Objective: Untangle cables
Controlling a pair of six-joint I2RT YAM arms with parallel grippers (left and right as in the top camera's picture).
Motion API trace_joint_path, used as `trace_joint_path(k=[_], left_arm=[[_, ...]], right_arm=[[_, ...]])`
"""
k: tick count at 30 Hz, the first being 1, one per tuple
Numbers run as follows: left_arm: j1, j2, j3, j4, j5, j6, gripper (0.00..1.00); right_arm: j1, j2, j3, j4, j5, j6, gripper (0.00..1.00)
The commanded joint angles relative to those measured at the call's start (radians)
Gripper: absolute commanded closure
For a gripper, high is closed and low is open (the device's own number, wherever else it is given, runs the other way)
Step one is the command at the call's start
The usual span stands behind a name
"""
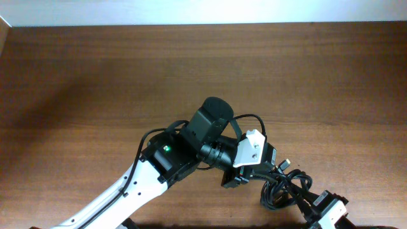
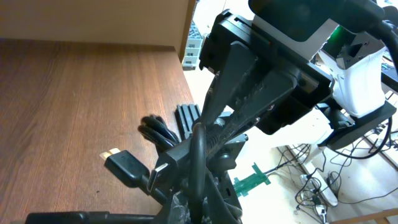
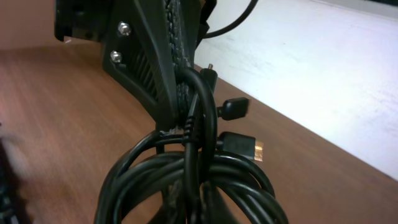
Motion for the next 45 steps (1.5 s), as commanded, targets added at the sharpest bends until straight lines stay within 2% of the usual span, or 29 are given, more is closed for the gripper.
trace_joint_path(k=[1,4,6,7,10,17,19,20,22,23,24,25,32,35,38,40,43,45], left_arm=[[-0.001,-0.008,0.016,0.009,-0.012,0.016,1.00],[-0.001,-0.008,0.016,0.018,-0.106,-0.053,1.00],[0.002,-0.008,0.016,0.073,-0.219,-0.235,1.00],[0.003,-0.008,0.016,0.113,-0.230,-0.305,1.00],[0.003,-0.008,0.016,0.224,-0.233,-0.438,1.00],[0.003,-0.008,0.016,0.246,-0.236,-0.446,1.00],[0.004,-0.008,0.016,0.237,-0.244,-0.447,1.00],[0.004,-0.008,0.016,0.237,-0.244,-0.446,1.00],[0.004,-0.008,0.016,0.237,-0.244,-0.446,1.00],[0.004,-0.008,0.016,0.237,-0.244,-0.446,1.00],[0.004,-0.008,0.016,0.237,-0.244,-0.446,1.00],[0.004,-0.008,0.016,0.237,-0.244,-0.446,1.00],[0.064,-0.008,0.016,0.202,-0.244,-0.469,1.00],[0.159,-0.008,0.016,0.159,-0.277,-0.578,1.00],[0.214,-0.008,0.016,0.088,-0.348,-0.625,1.00],[0.232,-0.008,0.016,0.045,-0.409,-0.709,1.00],[0.222,-0.008,0.016,0.045,-0.415,-0.894,1.00],[0.214,-0.008,0.016,0.047,-0.414,-0.933,1.00]], right_arm=[[0.004,-0.010,0.011,0.004,-0.025,0.004,0.96],[0.004,-0.010,0.011,0.004,-0.025,0.004,0.96],[0.004,-0.010,0.011,-0.005,-0.025,0.004,0.96],[0.004,-0.010,0.011,-0.014,-0.025,0.004,0.96],[0.004,-0.010,0.011,-0.045,-0.033,0.004,0.96],[0.004,-0.010,0.011,-0.045,-0.070,0.004,0.96],[0.004,-0.010,0.011,-0.045,-0.066,0.005,0.92],[0.004,-0.010,0.011,-0.045,-0.066,0.005,0.84],[0.004,-0.010,0.011,-0.045,-0.066,0.005,0.75],[0.004,-0.010,0.011,-0.045,-0.066,0.005,0.57],[0.004,-0.010,0.011,-0.045,-0.066,0.008,0.23],[0.004,-0.010,0.011,-0.045,-0.066,0.008,0.01],[0.004,-0.010,0.011,-0.045,-0.066,0.008,0.01],[0.004,-0.010,0.011,-0.045,-0.066,0.008,0.01],[0.004,-0.010,0.011,-0.045,-0.066,0.008,0.01],[0.004,-0.010,0.011,-0.045,-0.069,0.019,0.01],[0.004,-0.010,0.011,-0.044,-0.111,0.053,0.01],[0.004,-0.010,0.011,-0.045,-0.118,0.052,0.01]])
